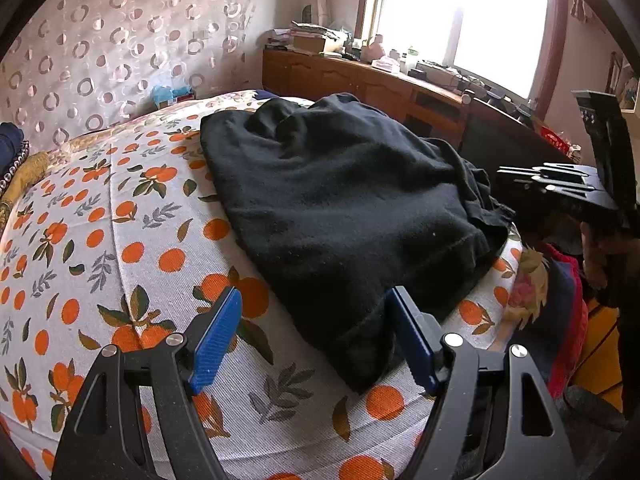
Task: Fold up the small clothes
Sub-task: 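Press the folded T-shirt flat with both open tools, then close the left tool on the folded black T-shirt edge and lift it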
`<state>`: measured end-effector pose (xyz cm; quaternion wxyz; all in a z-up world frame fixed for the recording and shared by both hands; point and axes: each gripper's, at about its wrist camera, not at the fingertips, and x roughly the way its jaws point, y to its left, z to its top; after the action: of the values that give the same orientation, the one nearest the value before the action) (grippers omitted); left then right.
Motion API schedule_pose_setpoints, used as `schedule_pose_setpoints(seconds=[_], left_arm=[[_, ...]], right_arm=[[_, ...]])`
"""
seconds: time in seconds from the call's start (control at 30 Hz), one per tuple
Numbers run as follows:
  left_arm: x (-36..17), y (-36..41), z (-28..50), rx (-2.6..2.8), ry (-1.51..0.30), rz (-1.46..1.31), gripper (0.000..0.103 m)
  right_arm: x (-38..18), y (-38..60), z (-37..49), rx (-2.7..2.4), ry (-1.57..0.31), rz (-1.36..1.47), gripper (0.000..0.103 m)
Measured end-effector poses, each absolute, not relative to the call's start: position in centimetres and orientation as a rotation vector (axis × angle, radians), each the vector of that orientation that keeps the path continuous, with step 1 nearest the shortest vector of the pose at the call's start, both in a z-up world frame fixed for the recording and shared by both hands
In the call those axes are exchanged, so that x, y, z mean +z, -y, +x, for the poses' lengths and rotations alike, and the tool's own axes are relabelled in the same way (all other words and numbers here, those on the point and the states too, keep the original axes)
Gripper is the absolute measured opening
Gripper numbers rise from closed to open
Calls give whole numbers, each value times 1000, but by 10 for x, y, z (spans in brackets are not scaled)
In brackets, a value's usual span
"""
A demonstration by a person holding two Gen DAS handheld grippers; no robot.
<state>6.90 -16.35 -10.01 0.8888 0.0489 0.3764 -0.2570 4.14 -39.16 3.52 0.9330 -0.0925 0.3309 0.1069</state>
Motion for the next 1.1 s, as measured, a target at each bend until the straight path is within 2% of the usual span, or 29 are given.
schedule_pose_setpoints(seconds=[0.07, 0.13, 0.3, 0.33, 0.37, 0.4, 0.43, 0.47, 0.8, 0.9, 0.97, 1.03, 1.1], left_arm=[[-100, 164, 69, -534, -783, 105, 76], [-101, 163, 69, -535, -787, 103, 76], [-103, 163, 69, -541, -799, 104, 76], [-104, 163, 69, -542, -801, 105, 76], [-104, 164, 69, -543, -802, 105, 76], [-104, 164, 69, -545, -803, 105, 76], [-104, 164, 69, -545, -804, 105, 76], [-104, 164, 69, -546, -804, 107, 76], [-106, 162, 72, -538, -820, 98, 76], [-106, 160, 72, -545, -824, 90, 75], [-106, 159, 72, -553, -827, 80, 71], [-106, 159, 73, -561, -830, 78, 67], [-107, 160, 72, -572, -834, 78, 61]], right_arm=[[32, 378, 43, 246, -674, -192, 46], [26, 366, 47, 288, -687, -182, 53], [4, 354, 57, 294, -744, -222, 53], [3, 356, 57, 289, -745, -224, 46], [2, 360, 57, 285, -748, -223, 27], [3, 362, 57, 281, -754, -228, 16], [4, 365, 55, 268, -754, -242, 10], [6, 367, 53, 259, -755, -253, 9], [20, 382, 48, 196, -801, -206, 12], [25, 382, 46, 144, -775, -221, 25], [29, 385, 46, 112, -753, -222, 39], [30, 386, 44, 99, -739, -213, 44], [31, 387, 40, 103, -718, -205, 45]])
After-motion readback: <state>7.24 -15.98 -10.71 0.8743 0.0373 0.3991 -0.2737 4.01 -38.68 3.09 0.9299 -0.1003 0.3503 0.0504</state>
